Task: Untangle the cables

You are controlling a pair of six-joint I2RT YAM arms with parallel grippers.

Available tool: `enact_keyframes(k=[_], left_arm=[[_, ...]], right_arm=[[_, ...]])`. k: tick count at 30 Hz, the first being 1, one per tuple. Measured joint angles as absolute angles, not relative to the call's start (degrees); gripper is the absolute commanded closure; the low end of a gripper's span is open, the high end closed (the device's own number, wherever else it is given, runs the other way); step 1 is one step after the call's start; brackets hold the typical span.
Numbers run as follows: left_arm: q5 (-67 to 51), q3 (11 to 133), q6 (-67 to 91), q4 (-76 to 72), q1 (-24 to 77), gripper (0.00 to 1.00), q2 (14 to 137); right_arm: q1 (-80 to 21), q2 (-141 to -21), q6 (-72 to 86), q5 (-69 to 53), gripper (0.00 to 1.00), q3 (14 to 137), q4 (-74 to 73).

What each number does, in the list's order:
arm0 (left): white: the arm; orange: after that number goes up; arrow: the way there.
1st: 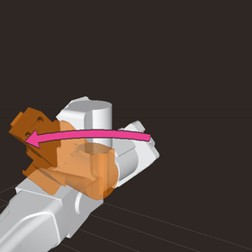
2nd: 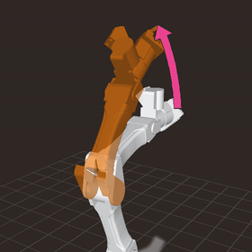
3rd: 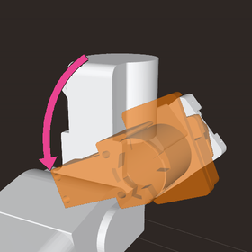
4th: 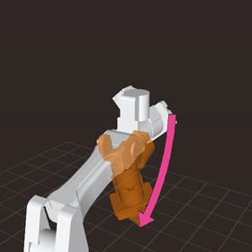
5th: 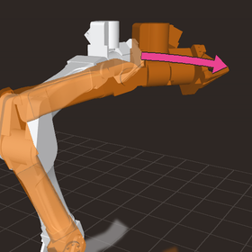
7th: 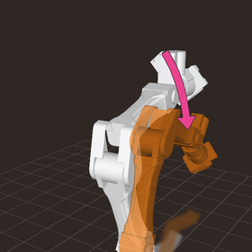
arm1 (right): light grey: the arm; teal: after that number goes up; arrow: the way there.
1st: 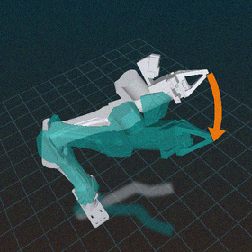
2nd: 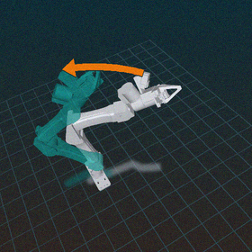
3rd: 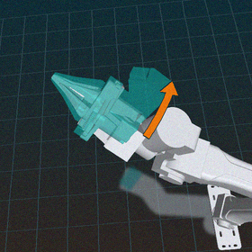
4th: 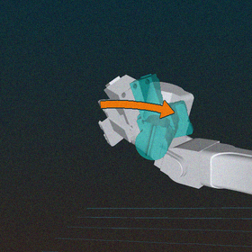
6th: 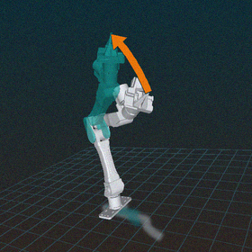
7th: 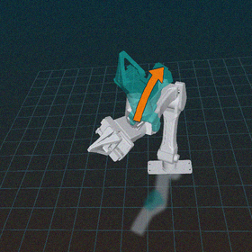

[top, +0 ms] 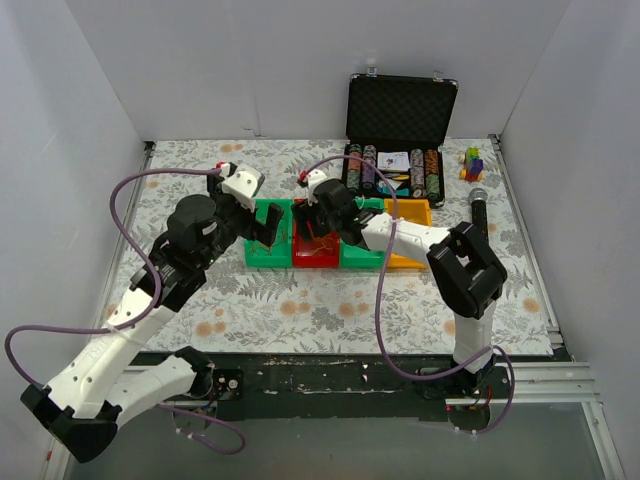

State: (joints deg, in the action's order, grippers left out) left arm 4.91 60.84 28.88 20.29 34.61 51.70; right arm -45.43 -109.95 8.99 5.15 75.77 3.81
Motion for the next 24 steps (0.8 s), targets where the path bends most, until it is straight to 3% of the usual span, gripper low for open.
enact_keyframes(k=[6, 11, 18, 24], left_arm=[[7.44, 62.02, 29.32, 20.14, 34.04, 0.02, 55.96], [6.15, 70.22, 31.94, 22.02, 29.65, 0.02, 64.93], [0.36, 81.49, 38.06, 26.98, 16.45, 0.02, 76.2], [-4.64, 79.57, 41.76, 30.24, 8.97, 0.02, 78.13]], right_arm=[[-45.43, -106.37, 8.58, 5.32, 0.15, 79.09, -2.33], [-45.43, -96.23, 7.88, 5.8, 0.12, 79.37, -4.97], [-45.17, -75.61, 8.16, 8.84, 0.1, 71.18, -8.29], [-44.91, -62.06, 8.43, 11.73, 0.09, 61.23, -12.97]])
